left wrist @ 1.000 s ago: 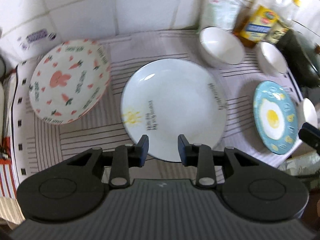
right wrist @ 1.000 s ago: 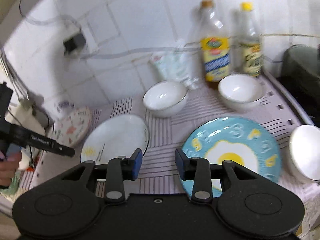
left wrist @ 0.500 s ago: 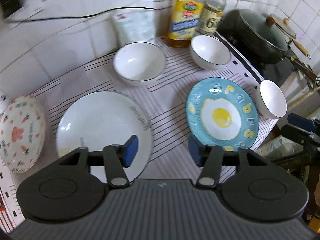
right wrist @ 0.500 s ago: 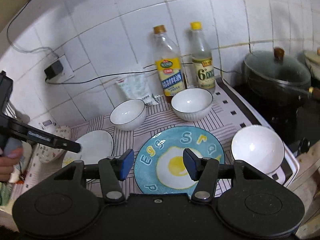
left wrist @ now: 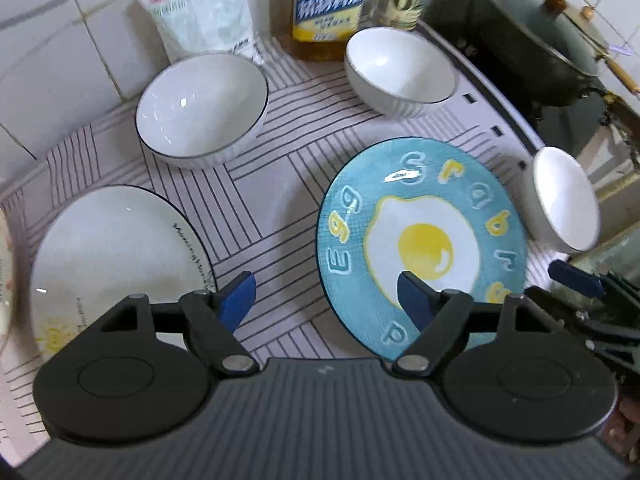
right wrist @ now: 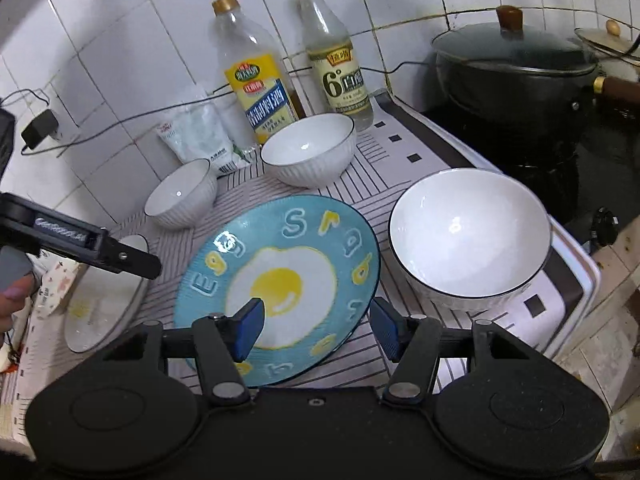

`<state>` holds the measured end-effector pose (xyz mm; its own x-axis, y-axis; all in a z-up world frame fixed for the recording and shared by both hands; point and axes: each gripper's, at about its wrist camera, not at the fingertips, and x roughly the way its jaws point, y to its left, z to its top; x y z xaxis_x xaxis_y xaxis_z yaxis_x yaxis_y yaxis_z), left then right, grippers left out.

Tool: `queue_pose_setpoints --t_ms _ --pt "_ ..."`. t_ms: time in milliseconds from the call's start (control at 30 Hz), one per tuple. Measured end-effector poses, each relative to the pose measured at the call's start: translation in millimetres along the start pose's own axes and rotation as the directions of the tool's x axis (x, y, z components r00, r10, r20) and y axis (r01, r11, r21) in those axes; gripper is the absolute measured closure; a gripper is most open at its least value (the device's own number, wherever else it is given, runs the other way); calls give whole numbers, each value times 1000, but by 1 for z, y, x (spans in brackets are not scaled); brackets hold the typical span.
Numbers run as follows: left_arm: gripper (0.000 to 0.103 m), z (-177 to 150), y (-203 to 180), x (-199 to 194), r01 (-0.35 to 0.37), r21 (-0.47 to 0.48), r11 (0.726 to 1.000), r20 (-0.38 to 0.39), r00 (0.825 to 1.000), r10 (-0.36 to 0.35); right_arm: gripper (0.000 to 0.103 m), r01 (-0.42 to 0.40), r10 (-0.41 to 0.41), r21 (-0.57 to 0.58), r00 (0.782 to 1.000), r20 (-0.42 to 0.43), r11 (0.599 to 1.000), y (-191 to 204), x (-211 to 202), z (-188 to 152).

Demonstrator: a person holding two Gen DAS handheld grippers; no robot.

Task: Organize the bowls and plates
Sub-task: 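Move both grippers to the blue egg plate and close on its rim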

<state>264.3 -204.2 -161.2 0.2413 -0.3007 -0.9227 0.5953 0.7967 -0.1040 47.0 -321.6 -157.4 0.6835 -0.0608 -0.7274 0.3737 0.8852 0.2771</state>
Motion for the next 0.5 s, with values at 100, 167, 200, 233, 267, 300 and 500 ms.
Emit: queue_pose_setpoints --t_ms 100,167,200,233,267,300,500 --pt "26 -3 2 19 10 -10 1000 6 1000 -9 39 -22 22 52 1000 -11 998 -10 16 -5" --pt "26 -4 2 27 12 -6 1000 11 1000 -11 39 -44 44 76 999 -6 996 -14 24 -6" --pt "26 -4 2 30 10 -5 1000 14 1000 -10 39 -41 42 76 999 -5 996 -15 27 -6" --pt "26 -4 1 32 8 -2 1000 15 1000 -8 39 -38 38 78 999 -5 996 -15 30 -6" --pt "26 -3 1 34 6 -4 1000 15 1000 -6 40 -39 40 83 999 -7 996 -16 33 -5" --pt "26 -2 0 37 5 -10 1000 11 1000 -5 40 -41 42 92 999 -4 995 -17 34 -5" --pt "44 5 0 52 10 -35 999 -32 999 -11 57 -58 59 117 998 -5 991 -24 40 -1"
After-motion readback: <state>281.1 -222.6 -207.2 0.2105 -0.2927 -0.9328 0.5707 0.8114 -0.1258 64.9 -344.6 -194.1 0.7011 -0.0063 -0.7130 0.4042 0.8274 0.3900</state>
